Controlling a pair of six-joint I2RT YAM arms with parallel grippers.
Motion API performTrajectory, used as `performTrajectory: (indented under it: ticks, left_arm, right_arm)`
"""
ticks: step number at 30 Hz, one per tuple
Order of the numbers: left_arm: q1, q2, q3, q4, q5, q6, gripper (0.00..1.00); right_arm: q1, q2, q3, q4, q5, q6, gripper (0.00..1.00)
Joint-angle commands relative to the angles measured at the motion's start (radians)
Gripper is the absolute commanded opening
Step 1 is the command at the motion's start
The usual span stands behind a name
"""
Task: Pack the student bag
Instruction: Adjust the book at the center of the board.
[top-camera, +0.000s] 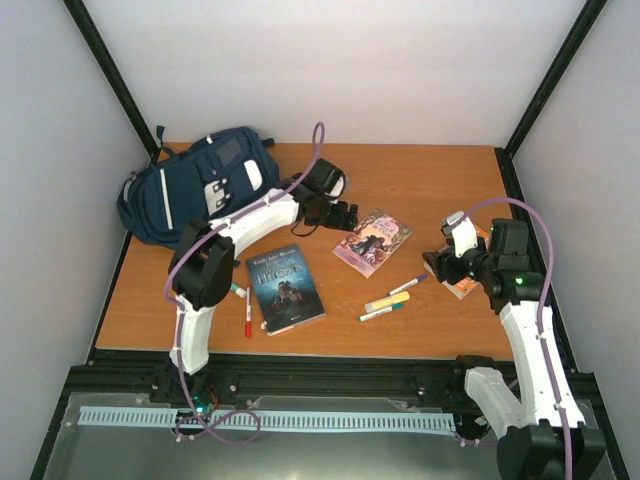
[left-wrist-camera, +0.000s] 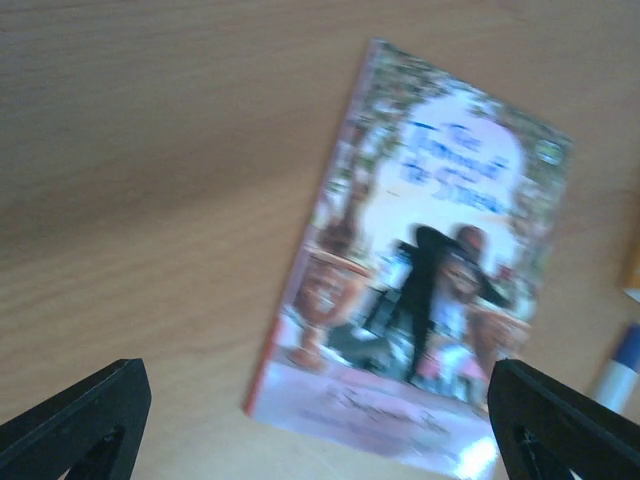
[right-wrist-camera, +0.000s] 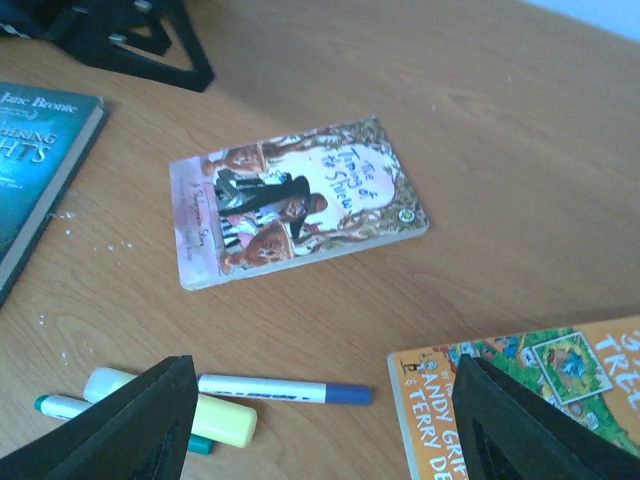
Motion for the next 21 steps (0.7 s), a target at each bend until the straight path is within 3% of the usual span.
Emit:
performTrajectory:
  ticks: [1, 9, 21]
  left_arm:
    - [0.046, 0.114, 0.103, -0.064, 0.015, 0.003, 0.95]
    - [0.054, 0.262, 0.204, -0.08, 0.017, -0.004, 0.93]
    - [-0.019, 0.274, 0.083, 0.086, 0.268, -0.085, 0.87]
  right_arm:
    - [-0.006, -0.053, -0.024, 0.035, -0.037, 0.037, 0.73]
    - [-0.006, -0.046, -0.026, 0.039, -0.038, 0.036, 0.73]
    - [-0.006, -0.019, -0.025, 0.042, -0.022, 0.043, 0.74]
